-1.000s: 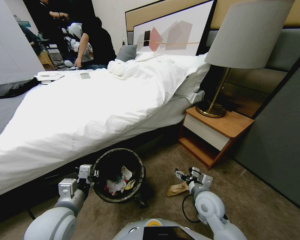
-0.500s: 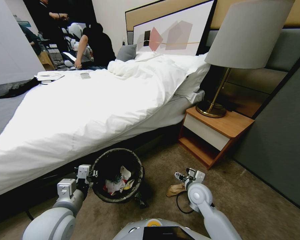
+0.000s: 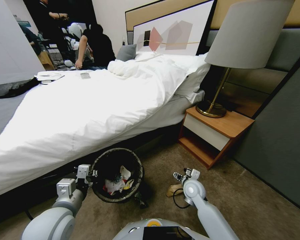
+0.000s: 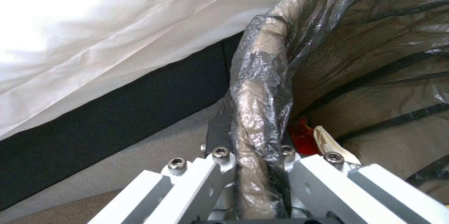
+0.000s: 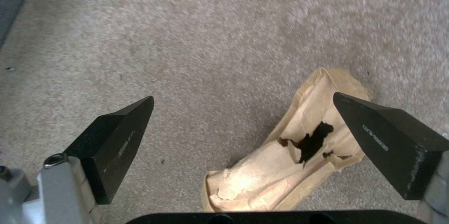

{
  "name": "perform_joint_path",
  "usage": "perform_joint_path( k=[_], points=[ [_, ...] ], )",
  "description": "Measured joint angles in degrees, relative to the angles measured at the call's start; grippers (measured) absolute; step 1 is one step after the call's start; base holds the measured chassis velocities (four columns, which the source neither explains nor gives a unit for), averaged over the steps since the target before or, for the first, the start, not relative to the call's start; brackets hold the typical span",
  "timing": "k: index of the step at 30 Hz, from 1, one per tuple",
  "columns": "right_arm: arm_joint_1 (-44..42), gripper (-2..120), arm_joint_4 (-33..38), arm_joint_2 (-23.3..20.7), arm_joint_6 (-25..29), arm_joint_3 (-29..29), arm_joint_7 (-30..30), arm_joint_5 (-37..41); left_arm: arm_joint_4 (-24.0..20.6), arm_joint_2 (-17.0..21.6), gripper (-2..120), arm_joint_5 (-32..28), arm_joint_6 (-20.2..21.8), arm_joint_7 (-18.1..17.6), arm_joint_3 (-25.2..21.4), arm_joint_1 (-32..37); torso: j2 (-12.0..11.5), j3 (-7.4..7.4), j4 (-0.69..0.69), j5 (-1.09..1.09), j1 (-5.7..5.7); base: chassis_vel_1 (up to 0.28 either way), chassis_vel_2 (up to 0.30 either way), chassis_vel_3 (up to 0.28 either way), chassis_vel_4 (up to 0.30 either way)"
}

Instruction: Pick up the trash bin, then pick up the garbage from the floor and place it into the trash bin.

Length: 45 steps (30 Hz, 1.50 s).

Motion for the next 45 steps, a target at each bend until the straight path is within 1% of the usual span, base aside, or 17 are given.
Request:
perform_joint_path(
  k=[11,21,29,45],
  points=[
    [0.1,100,-2.0,0.3,0.0,0.5,2.0,1.5,0.0,0.0,1,0.1,0.0,0.0,0.1,0.2,0.0,0.00,0.00,0.00,0.00,0.000,0.000,0.000,0.000],
    [-0.1,100,-2.5,0.4,0.0,0.7,2.1,1.6,0.0,0.1,1,0.2,-0.1,0.0,0.2,0.3,0.0,0.00,0.00,0.01,0.00,0.000,0.000,0.000,0.000],
    [1.1,100,-5.2,1.0,0.0,0.9,2.0,2.8,0.0,0.3,1,0.3,-0.1,0.0,0.3,0.4,0.0,-0.01,0.00,0.00,0.00,0.000,0.000,0.000,0.000],
    [2.8,100,-10.3,2.0,0.0,1.3,1.9,2.8,0.0,0.6,1,0.1,-0.1,0.1,-0.1,0.3,0.0,-0.01,0.00,0.00,0.00,0.000,0.000,0.000,0.000]
  ],
)
